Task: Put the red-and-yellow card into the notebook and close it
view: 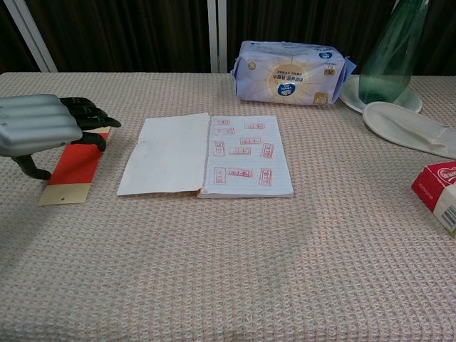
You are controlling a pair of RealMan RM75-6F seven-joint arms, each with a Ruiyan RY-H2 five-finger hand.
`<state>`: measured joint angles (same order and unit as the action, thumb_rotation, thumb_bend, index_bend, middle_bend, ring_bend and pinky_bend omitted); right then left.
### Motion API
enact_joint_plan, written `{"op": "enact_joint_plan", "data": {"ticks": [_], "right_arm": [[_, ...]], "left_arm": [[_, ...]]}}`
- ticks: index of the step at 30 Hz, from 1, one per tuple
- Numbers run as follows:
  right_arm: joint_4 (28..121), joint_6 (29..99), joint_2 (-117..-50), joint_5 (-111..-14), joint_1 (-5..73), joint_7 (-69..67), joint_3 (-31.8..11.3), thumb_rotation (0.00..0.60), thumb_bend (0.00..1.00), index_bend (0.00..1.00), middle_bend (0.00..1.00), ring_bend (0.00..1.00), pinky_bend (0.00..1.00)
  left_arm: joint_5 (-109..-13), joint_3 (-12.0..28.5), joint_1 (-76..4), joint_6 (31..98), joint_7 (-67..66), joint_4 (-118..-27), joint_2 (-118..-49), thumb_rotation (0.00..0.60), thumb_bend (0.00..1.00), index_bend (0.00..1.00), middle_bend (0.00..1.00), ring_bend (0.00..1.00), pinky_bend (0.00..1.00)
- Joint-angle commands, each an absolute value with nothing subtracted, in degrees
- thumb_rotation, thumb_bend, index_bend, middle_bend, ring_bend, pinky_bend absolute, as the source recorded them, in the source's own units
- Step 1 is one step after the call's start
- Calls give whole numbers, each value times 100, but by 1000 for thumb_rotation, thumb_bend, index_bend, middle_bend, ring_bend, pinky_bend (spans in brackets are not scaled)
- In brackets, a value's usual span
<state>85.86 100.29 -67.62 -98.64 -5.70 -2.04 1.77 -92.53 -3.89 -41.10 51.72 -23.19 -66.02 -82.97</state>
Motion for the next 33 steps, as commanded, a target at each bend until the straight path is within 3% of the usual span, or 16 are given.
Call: {"op": "enact_joint_plan", "data": {"ticks": [1, 16, 23, 33], "right_arm": [[8589, 10022, -6759, -9858, -572, -210, 174, 600, 74, 134, 124, 14, 136], [8597, 9977, -6751, -9831, -565, -220, 143, 600, 74, 134, 124, 15, 136], [8586, 9953, -6769, -9857, -549, -220, 143, 600, 74, 134, 124, 14, 136], [8539, 9984, -6782, -9877, -565, -264, 146, 600, 74, 134, 124, 15, 136]], "left_arm": [[-9221, -378, -4139, 5110, -2365, -6574, -8326, 600, 118, 238, 0, 0, 70], [-9099, -365, -4179, 4981, -2495, -6510, -8413, 600, 120, 269, 0, 0, 70], [-9120, -396, -4118, 5110, -2412, -6553, -8371, 600, 227, 385, 0, 0, 69], [-9105, -357, -4041, 5318, -2524, -6801, -8208, 600, 254, 395, 0, 0, 70]]}}
